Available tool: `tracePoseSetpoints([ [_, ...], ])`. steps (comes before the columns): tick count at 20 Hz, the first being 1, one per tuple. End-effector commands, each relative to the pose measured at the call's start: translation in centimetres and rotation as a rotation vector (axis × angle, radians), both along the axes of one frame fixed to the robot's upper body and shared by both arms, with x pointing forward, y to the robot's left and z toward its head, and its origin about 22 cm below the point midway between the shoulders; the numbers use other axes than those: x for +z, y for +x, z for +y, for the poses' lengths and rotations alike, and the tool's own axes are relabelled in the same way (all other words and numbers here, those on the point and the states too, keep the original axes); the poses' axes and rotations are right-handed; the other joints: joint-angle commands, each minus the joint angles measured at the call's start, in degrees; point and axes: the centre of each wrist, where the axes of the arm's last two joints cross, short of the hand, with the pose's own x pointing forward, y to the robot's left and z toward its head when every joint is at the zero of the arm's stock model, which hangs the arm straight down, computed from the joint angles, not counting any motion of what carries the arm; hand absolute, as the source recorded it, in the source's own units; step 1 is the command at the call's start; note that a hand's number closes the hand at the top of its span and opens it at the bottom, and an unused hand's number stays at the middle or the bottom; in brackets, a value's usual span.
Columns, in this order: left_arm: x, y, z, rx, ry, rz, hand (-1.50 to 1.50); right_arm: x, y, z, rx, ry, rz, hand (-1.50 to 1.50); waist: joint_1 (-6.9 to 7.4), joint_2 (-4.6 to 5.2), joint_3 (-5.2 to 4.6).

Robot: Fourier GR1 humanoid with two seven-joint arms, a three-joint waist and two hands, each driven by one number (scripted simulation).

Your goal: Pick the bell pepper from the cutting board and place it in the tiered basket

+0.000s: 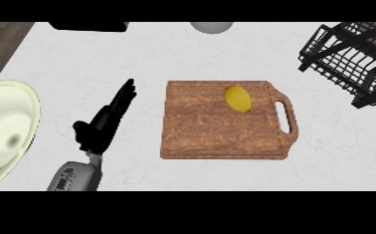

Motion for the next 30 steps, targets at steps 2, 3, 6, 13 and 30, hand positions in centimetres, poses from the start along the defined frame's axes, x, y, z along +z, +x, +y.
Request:
tracePoseSetpoints([
  [2, -0.3, -0.6, 1.6, -0.007, 0.0, 0.003, 0.0, 0.0, 1.6, 2.4, 0.034, 0.111, -0.002, 1.5, 0.03, -0.07, -0.03],
  [3, -1.7, 0.3, 0.1, 0.001, -0.006, 0.0, 0.0, -0.1, 1.6, 2.4, 0.035, 0.164, 0.042, 1.5, -0.8, 0.04, -0.08],
  [6, -0.5, 0.0, 0.0, 0.0, -0.013, 0.003, 0.0, -1.5, 1.6, 1.7, -0.051, 0.397, 0.127, 1.5, -0.57, -0.08, -0.03],
  [13, -0.7, 0.3, -0.1, 0.016, 0.014, 0.004, 0.0, -1.3, 1.5, 1.5, -0.082, 0.526, 0.01, -1.5, -0.68, -0.03, -0.01],
  [30, -0.2, -1.0, 1.3, 0.063, -0.005, 0.017, 0.0, 3.1, -10.3, -13.0, -0.582, 0.32, -0.557, -1.5, -3.14, -0.99, 0.02],
])
